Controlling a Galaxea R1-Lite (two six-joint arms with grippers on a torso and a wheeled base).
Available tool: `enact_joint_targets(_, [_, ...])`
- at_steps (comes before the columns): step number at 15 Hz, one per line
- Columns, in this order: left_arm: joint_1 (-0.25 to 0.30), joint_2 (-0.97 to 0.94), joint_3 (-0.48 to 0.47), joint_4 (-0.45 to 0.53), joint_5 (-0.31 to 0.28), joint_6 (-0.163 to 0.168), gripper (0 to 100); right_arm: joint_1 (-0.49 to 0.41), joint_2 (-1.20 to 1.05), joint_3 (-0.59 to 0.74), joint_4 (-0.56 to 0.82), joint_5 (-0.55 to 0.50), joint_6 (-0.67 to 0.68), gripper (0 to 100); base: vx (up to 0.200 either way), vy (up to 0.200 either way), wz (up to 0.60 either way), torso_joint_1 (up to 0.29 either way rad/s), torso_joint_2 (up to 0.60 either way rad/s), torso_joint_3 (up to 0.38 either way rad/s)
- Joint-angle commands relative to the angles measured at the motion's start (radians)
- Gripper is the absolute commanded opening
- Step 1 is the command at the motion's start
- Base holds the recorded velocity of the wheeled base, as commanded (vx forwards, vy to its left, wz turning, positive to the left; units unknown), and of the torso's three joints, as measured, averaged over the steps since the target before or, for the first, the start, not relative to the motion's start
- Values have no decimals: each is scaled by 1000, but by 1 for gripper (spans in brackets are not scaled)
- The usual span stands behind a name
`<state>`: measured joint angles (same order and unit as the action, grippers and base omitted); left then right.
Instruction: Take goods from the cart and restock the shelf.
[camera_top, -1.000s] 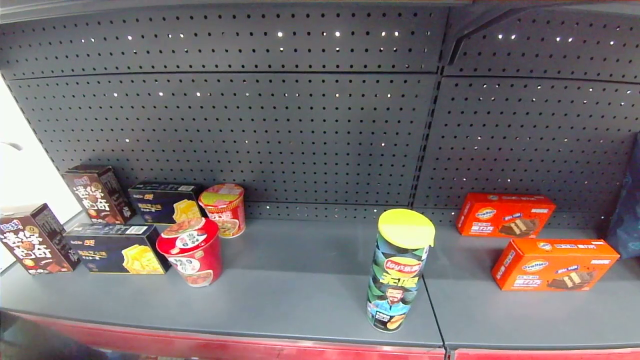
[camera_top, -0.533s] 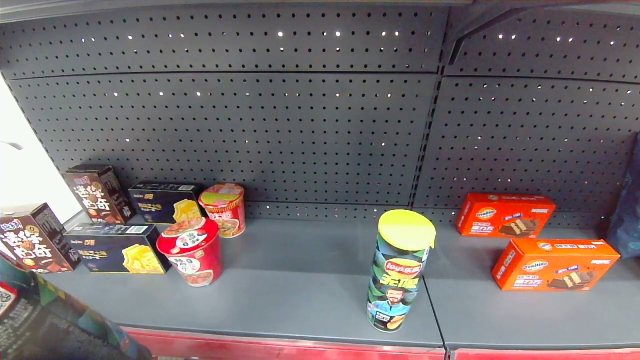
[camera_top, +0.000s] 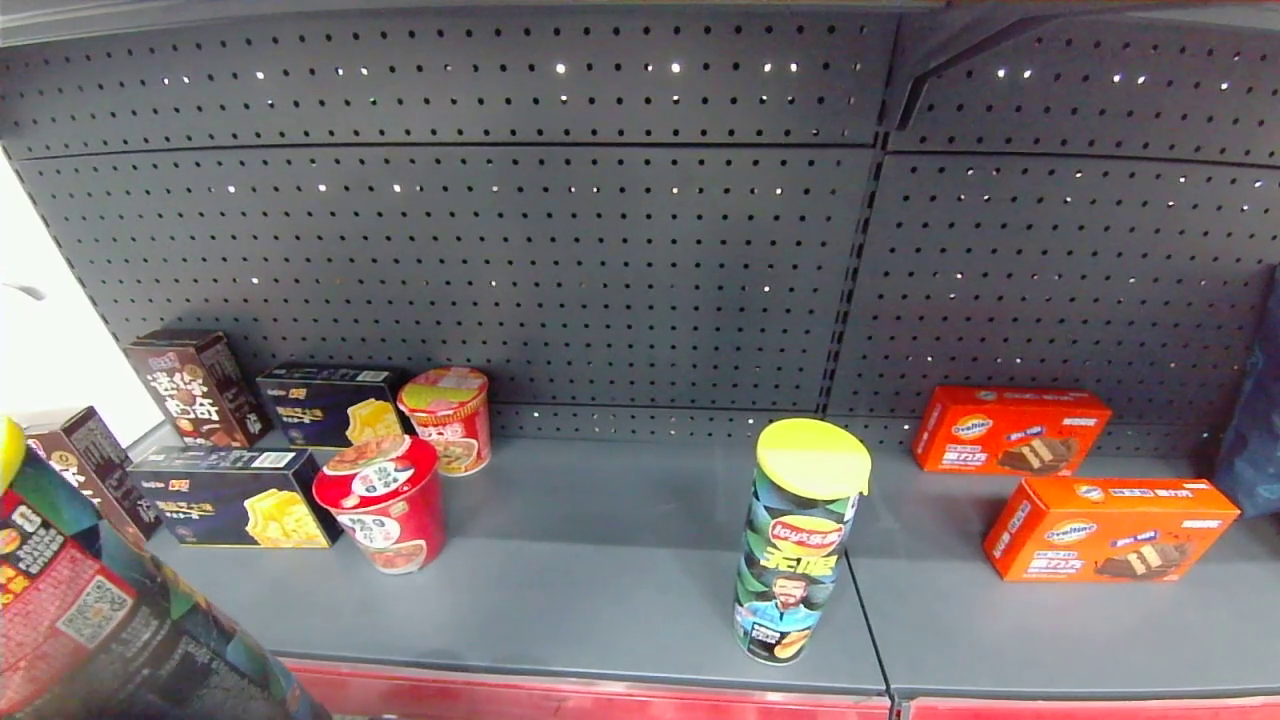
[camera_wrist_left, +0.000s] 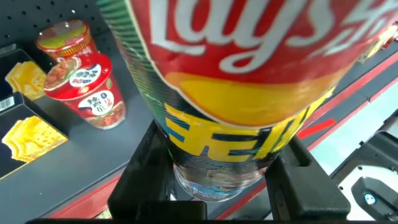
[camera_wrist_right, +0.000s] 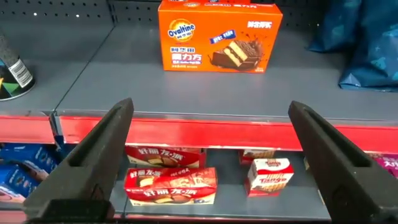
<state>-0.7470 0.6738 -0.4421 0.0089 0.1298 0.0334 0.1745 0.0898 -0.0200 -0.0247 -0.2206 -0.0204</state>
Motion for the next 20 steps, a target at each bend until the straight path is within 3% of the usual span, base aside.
enact_joint_targets(1, [3, 12, -9, -1, 1, -1, 0, 0, 7, 0, 0, 0, -1, 100, 0, 0, -600, 2, 7, 2])
enact_joint_targets(3, [8, 12, 2, -1, 2, -1, 0, 0, 7, 0, 0, 1, -3, 100, 0, 0, -600, -2, 0, 2])
enact_joint_targets(9, [15, 36, -3, 0, 8, 0, 0, 0, 7, 0, -1, 1, -6, 100, 0, 0, 0, 0, 0, 0])
enact_joint_targets(12, [20, 144, -63, 6, 11, -3, 0, 0, 7, 0, 0, 1, -15, 100, 0, 0, 0, 0, 0, 0])
enact_joint_targets(14, [72, 267, -69, -40, 11, -1, 0, 0, 7, 0, 0, 1, -15, 100, 0, 0, 0, 0, 0, 0])
enact_joint_targets(16, [123, 414, -52, -202, 24, -3, 0, 0, 7, 0, 0, 1, -15, 100, 0, 0, 0, 0, 0, 0])
enact_joint_targets(17, [123, 464, -55, -259, 25, 0, 0, 0, 7, 0, -1, 1, -15, 100, 0, 0, 0, 0, 0, 0])
enact_joint_targets(19, [123, 503, -70, -277, 25, 3, 0, 0, 7, 0, 0, 1, -15, 100, 0, 0, 0, 0, 0, 0])
enact_joint_targets(20, [120, 598, -124, -274, 63, 6, 0, 0, 7, 0, -1, 1, -15, 100, 0, 0, 0, 0, 0, 0])
